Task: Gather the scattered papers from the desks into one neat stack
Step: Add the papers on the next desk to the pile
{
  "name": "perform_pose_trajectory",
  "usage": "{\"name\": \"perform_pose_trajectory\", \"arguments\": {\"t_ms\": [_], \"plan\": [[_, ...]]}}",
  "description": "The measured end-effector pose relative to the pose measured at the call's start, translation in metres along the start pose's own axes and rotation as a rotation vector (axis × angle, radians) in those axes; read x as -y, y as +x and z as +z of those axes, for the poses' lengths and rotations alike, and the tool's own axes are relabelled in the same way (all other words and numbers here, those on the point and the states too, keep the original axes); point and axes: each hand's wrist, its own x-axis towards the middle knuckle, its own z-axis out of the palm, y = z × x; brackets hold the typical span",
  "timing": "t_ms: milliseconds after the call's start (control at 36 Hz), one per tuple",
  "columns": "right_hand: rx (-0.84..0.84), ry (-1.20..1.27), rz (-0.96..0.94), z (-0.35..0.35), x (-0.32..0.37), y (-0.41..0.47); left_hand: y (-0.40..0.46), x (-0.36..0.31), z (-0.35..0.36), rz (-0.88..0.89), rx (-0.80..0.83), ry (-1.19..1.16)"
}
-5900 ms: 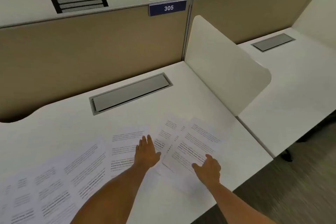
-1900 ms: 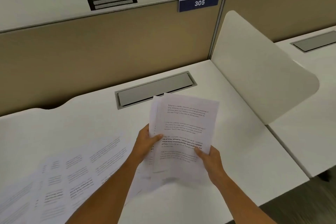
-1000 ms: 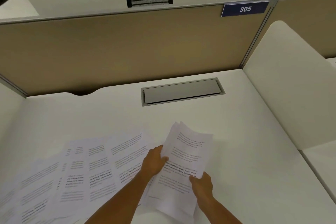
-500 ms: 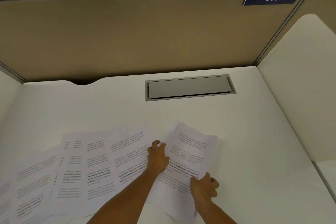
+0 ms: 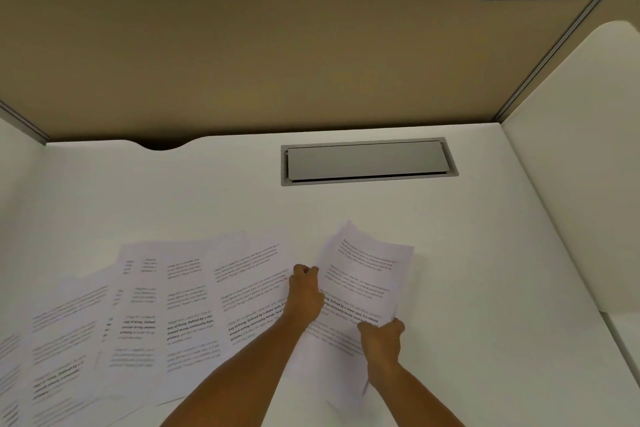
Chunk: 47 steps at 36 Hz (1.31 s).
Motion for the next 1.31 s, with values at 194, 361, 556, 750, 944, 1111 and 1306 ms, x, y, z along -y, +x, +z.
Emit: {"name": "perform_pose_trajectory", "arguments": {"t_ms": [194,361,556,750,944,1111,1306], "plan": [[0.107,0.014,-0.049,-0.010,0.000,0.002,-0.005,-0.001,-0.004,-0.012,0.011,-0.008],[0.099,0.049,-0.067,-0.012,0.005,0.000,-0.021,0.003,-0.009,-0.001,0.002,-0.331],[0.113,0.071,-0.136,-0.018,0.016,-0.020,-0.046,0.019,-0.025,0.030,-0.061,-0.408],[0.257,-0.053,-0.267,-0.016,0.023,-0.034,-0.074,0.034,-0.043,0.002,-0.202,-0.623],[0.363,-0.096,-0.392,0.001,0.038,-0.052,-0.102,0.055,-0.056,-0.121,-0.425,-0.803],[0.433,-0.165,-0.456,0.022,0.051,-0.060,-0.113,0.076,-0.062,-0.158,-0.495,-0.892],[0.460,-0.283,-0.478,0.046,0.052,-0.066,-0.122,0.096,-0.063,-0.259,-0.552,-0.843]]}}
